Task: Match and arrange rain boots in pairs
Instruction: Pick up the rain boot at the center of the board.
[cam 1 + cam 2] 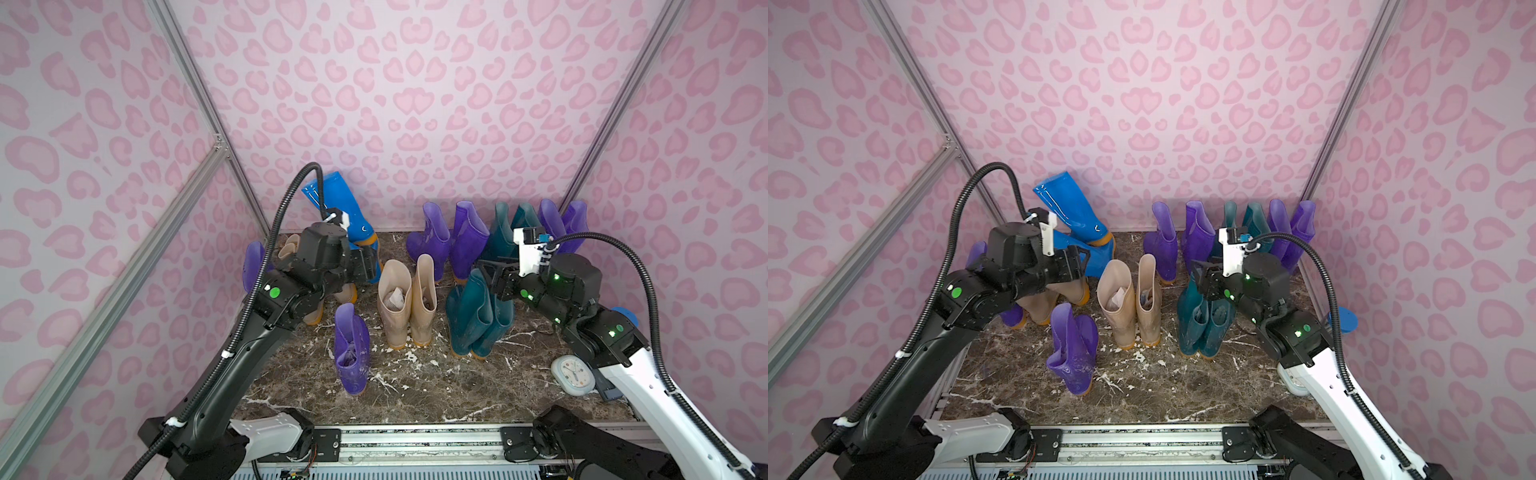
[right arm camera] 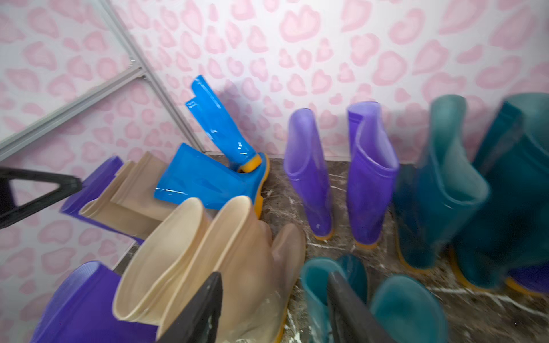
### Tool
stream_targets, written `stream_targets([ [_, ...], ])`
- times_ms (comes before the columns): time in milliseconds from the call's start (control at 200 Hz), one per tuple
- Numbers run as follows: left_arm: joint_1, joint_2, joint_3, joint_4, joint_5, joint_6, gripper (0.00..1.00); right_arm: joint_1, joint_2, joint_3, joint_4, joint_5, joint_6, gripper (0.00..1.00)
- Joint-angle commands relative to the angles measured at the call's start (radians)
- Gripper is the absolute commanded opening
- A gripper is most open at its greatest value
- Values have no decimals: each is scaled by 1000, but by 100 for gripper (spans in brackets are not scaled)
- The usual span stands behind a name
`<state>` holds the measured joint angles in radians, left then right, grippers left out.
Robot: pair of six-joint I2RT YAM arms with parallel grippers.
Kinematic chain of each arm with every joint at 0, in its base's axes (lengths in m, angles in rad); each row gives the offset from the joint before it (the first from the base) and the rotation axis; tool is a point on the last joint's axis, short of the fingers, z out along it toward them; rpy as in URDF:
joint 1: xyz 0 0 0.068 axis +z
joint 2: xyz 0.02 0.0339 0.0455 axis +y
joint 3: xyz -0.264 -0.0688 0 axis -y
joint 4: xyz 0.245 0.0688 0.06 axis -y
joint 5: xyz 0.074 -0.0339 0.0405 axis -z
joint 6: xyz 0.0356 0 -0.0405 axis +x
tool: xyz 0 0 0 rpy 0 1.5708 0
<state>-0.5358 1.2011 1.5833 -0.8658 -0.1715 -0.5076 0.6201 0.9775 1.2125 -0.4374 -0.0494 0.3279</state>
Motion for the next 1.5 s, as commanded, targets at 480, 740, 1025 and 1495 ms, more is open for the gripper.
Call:
stream_targets([
  [480, 403, 55, -37, -8, 239, 30, 72, 356, 402, 220, 170, 272, -178, 71],
  [740, 437, 366, 180, 205, 269, -11, 74, 240, 354, 125, 218, 212, -145, 73],
  [1025, 476, 798, 643, 259, 454, -133, 90, 105, 282, 1, 254, 117, -136, 78],
  [1495, 432, 1116, 1045, 166, 267, -48, 100, -30, 252, -93, 308, -2, -119, 84],
])
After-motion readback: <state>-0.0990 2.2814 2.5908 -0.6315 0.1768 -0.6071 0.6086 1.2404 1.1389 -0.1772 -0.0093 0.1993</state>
